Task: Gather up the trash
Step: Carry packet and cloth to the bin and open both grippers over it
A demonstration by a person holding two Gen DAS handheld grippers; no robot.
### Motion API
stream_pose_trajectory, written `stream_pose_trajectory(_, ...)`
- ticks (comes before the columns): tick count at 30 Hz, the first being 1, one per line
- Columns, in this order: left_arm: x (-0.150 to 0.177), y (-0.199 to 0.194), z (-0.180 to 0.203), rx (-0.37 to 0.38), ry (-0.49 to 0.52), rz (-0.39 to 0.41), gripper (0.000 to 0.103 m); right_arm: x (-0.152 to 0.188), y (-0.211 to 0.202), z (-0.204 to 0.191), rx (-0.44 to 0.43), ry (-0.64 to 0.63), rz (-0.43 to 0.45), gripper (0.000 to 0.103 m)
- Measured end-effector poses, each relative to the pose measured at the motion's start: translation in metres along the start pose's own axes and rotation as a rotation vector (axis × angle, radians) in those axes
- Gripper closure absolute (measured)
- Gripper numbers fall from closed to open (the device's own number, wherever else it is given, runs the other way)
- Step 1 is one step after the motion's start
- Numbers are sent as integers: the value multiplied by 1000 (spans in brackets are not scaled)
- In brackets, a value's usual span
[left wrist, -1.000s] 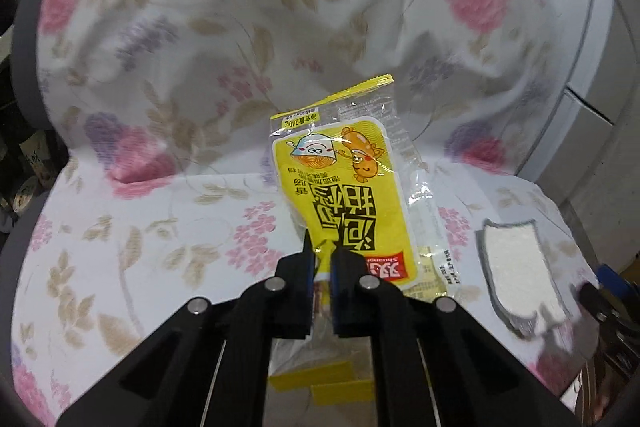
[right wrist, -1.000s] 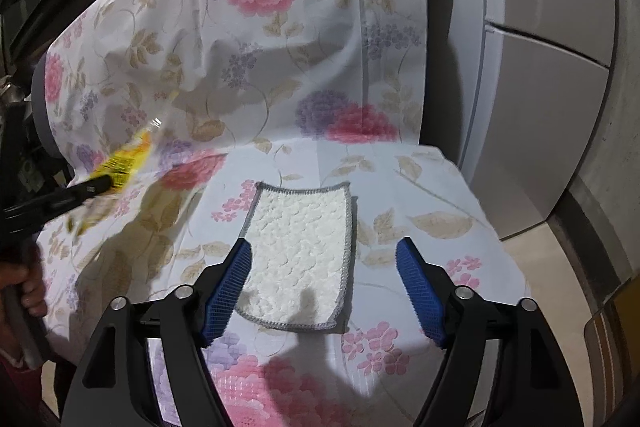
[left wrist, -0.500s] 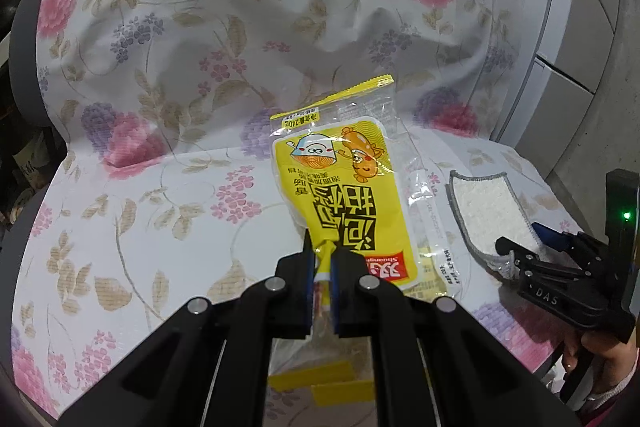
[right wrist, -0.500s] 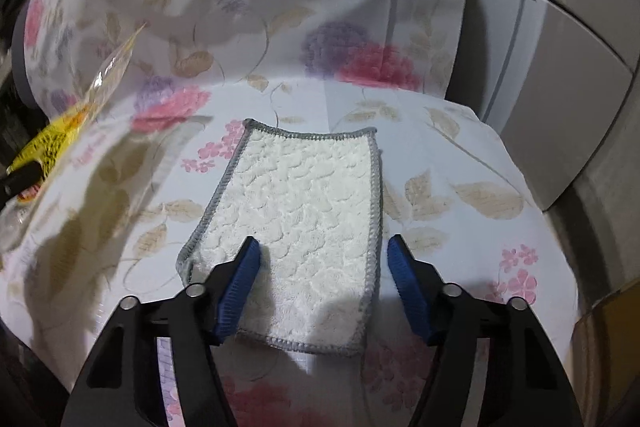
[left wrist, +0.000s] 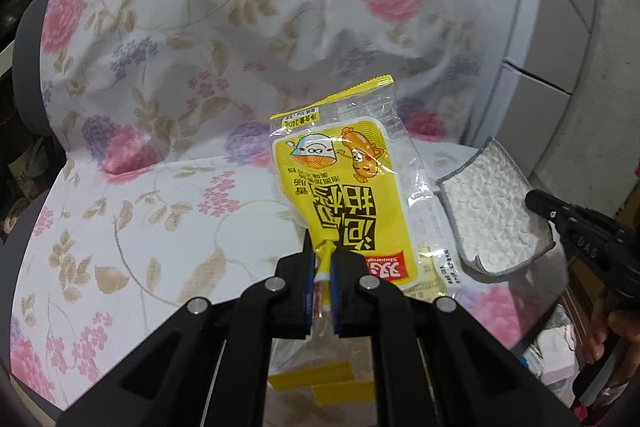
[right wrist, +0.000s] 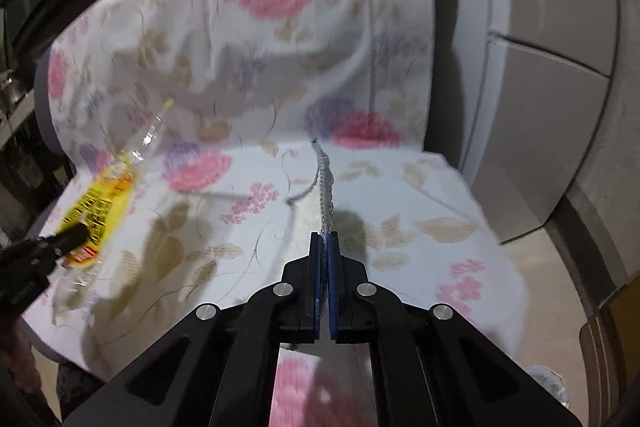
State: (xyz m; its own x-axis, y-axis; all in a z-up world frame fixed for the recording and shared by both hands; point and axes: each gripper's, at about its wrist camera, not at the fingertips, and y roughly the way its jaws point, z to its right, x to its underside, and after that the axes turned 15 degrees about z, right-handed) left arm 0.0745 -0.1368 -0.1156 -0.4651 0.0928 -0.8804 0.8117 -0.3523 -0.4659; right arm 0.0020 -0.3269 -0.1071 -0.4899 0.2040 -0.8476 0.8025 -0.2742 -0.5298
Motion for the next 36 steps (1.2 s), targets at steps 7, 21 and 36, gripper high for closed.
stream_pose_trajectory(7, 9, -28, 61, 155, 49, 28, 98, 4, -85, 30, 81, 13, 84, 100)
stream_pose_trajectory(21, 52, -79, 202, 482, 186, 78, 98, 52, -227, 120, 412, 98, 182, 100)
stream_pose_trajectory(36, 116, -36, 315, 671, 350, -147, 92, 148, -208, 202, 500, 334, 4, 98)
